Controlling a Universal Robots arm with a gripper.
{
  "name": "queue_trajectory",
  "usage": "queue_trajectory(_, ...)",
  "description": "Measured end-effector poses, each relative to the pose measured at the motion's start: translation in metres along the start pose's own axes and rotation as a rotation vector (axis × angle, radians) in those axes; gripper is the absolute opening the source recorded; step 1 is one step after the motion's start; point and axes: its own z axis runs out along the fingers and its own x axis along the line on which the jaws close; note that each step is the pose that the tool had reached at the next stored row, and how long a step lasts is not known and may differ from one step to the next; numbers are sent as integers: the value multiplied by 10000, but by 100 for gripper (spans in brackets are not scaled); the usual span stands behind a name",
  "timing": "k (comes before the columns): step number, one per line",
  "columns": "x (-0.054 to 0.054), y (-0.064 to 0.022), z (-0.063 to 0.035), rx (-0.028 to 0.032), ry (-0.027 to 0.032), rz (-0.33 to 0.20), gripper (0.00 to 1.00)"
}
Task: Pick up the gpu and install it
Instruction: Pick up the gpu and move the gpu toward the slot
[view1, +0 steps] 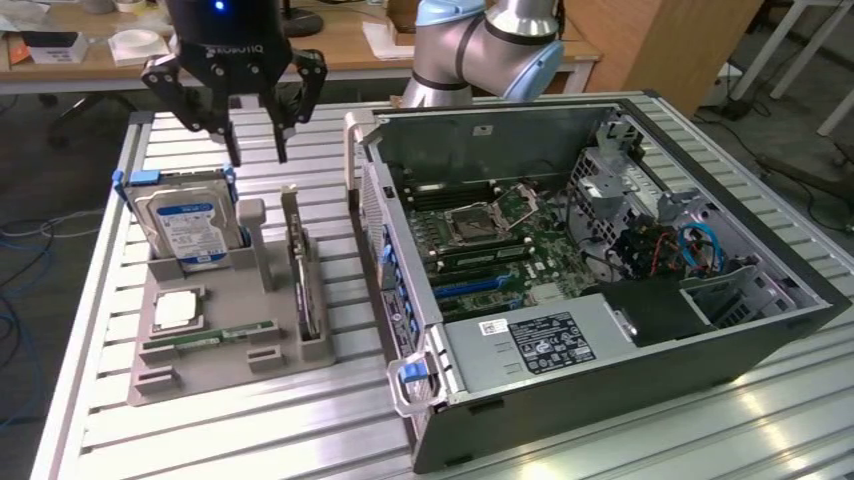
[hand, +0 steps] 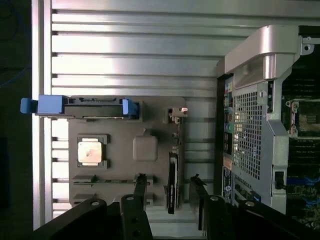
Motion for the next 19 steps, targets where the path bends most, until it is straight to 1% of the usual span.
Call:
queue_trajectory(2,0,-18,20,10,57,-51,47)
queue_trajectory(8,1,-45,129,8,57,-58,47)
queue_trajectory(12,2,-105,200,8,56,-57,47)
queue_trajectory(19,5,-161,325,9,56,-57,47)
